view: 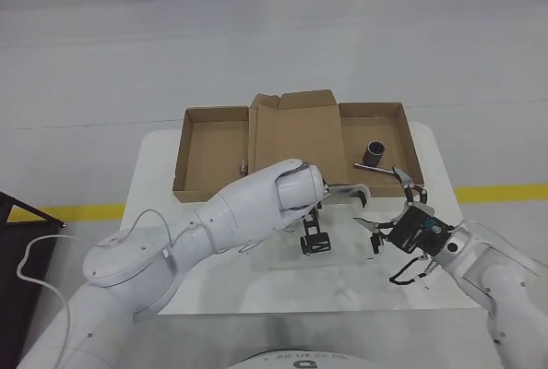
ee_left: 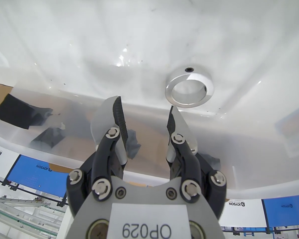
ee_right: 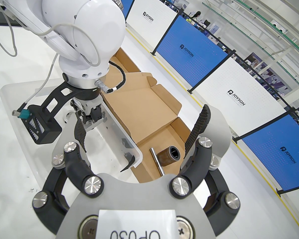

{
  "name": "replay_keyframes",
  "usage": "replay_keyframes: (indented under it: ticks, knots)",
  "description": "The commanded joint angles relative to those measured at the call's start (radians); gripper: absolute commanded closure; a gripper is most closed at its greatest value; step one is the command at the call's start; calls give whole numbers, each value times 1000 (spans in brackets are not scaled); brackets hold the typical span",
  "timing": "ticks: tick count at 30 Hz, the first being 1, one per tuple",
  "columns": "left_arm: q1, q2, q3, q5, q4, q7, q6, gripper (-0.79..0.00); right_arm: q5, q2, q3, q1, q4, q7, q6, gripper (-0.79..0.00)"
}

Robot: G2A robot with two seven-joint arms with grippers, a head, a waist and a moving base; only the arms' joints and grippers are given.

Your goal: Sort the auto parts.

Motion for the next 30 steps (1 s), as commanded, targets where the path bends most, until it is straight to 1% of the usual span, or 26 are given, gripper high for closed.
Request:
replay_keyframes:
  ticks: [1, 10, 16, 26, 30]
  knots:
    - [4, 3, 0, 0, 0, 7, 0, -376, 0, 0, 0, 0, 0, 0, 0, -785]
    - [10, 6, 0, 0, 37, 8, 0, -357, 0, 0, 0, 0, 0, 0, 0, -785]
    - [17, -4, 0, 0, 60, 9, 0, -345, 0, 0, 0, 0, 0, 0, 0, -785]
    - [21, -23, 0, 0, 83, 5, 0, -289, 0, 0, 0, 0, 0, 0, 0, -785]
    - [14, -27, 0, 0, 74, 1, 0, -280, 0, 0, 0, 0, 0, 0, 0, -785]
